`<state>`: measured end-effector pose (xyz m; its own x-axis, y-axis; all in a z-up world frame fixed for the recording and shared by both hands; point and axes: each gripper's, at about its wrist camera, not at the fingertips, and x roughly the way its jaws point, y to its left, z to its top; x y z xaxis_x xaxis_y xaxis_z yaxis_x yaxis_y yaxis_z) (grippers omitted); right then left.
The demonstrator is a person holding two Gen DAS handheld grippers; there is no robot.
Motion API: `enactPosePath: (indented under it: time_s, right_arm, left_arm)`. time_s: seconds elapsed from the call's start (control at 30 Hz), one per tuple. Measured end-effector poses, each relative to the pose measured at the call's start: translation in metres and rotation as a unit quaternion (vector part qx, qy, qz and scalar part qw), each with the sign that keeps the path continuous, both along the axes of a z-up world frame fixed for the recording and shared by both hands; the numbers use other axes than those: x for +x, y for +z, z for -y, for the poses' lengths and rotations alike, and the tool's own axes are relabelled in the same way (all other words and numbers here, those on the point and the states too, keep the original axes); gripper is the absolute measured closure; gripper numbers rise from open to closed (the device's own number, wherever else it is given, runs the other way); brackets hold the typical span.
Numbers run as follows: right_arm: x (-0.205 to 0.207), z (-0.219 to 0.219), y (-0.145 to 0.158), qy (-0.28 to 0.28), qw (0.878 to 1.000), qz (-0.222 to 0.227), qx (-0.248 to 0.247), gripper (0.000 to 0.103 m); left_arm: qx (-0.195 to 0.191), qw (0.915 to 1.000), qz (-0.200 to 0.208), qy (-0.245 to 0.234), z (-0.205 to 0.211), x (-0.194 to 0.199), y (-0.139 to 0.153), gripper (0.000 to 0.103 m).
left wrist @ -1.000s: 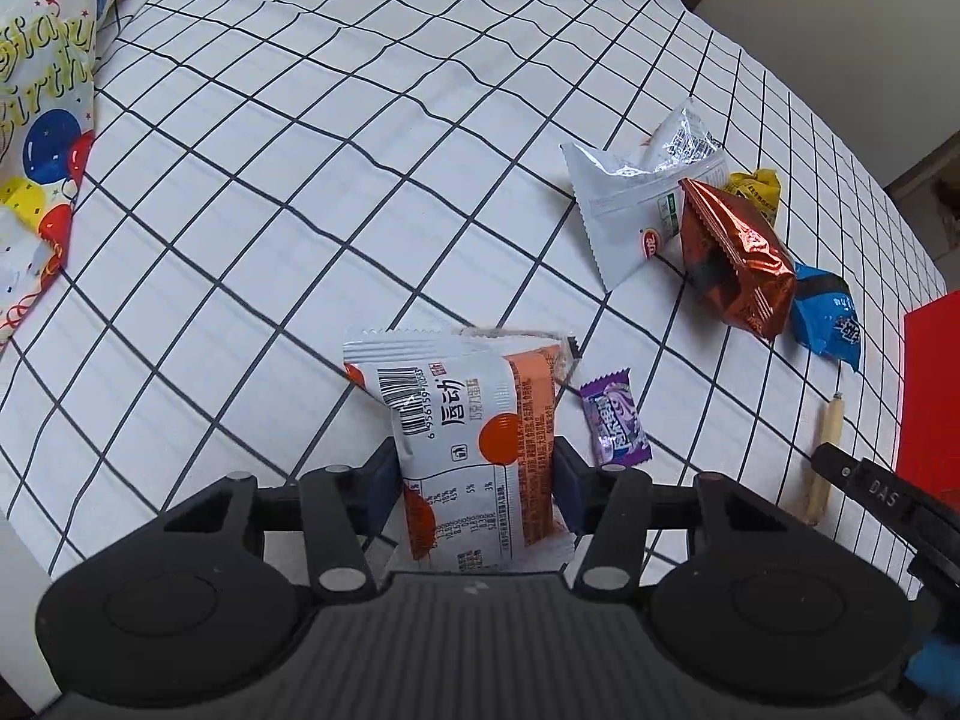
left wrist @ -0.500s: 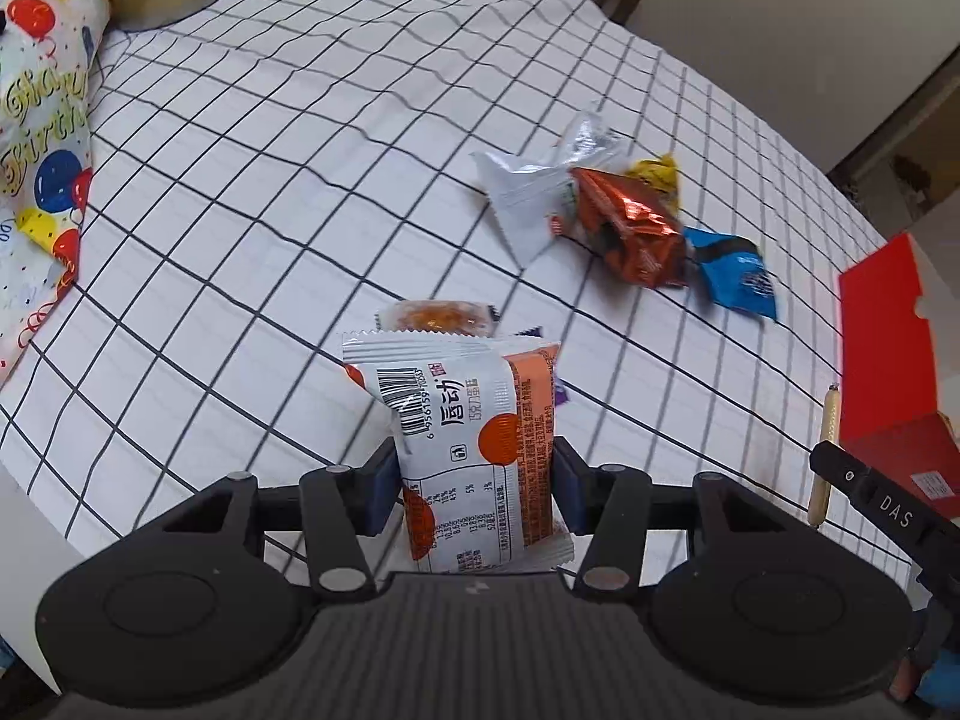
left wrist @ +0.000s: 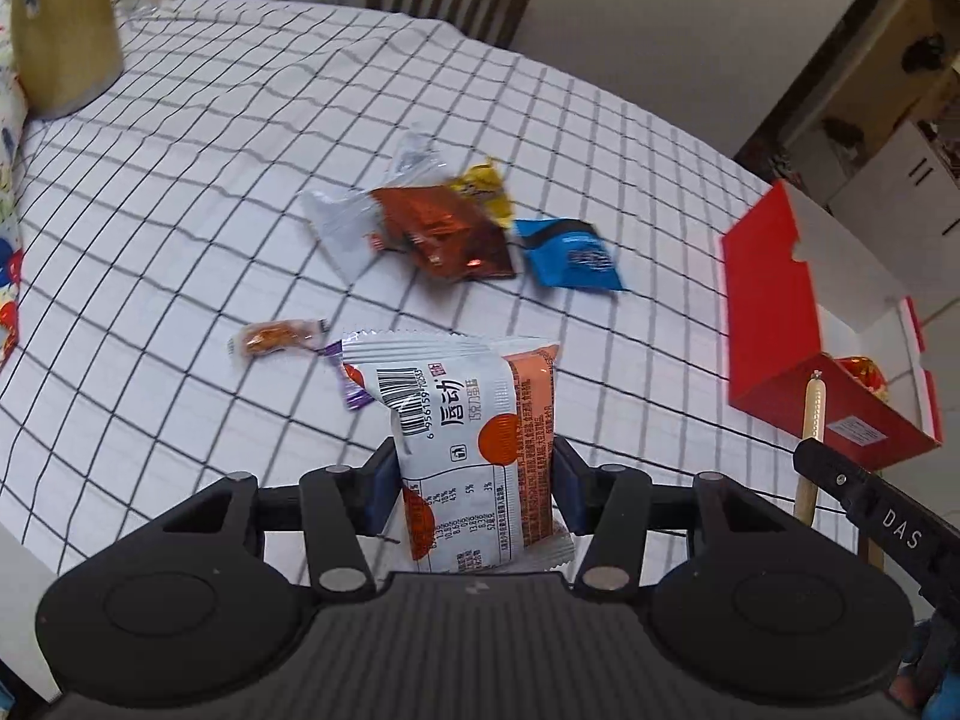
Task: Organize snacks
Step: 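Carry the biscuit packet and wooden stick with both grippers over the box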
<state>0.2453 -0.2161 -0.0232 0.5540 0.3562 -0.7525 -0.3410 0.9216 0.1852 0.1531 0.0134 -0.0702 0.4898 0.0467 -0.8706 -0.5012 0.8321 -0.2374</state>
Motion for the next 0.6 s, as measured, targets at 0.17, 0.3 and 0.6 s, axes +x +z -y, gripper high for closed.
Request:
enactPosePath:
  time_s: [0.17,0.3,0.6]
  right_arm:
    - [0.004,0.029,0.010,-0.015,1.000,0.010,0.012,0.094]
    - [0.008,0.051,0.014,-0.025,0.999,0.015,0.017,0.094]
    - [0.020,0.092,0.030,-0.034,0.998,0.041,0.020,0.094]
  left_arm:
    - [0.007,0.9995,0.018,-0.026,0.030,0.015,0.015,0.052]
    - [0.011,0.9985,0.028,-0.045,0.053,0.026,0.023,0.052]
    - [0.019,0.9943,0.050,-0.092,0.103,0.058,0.040,0.052]
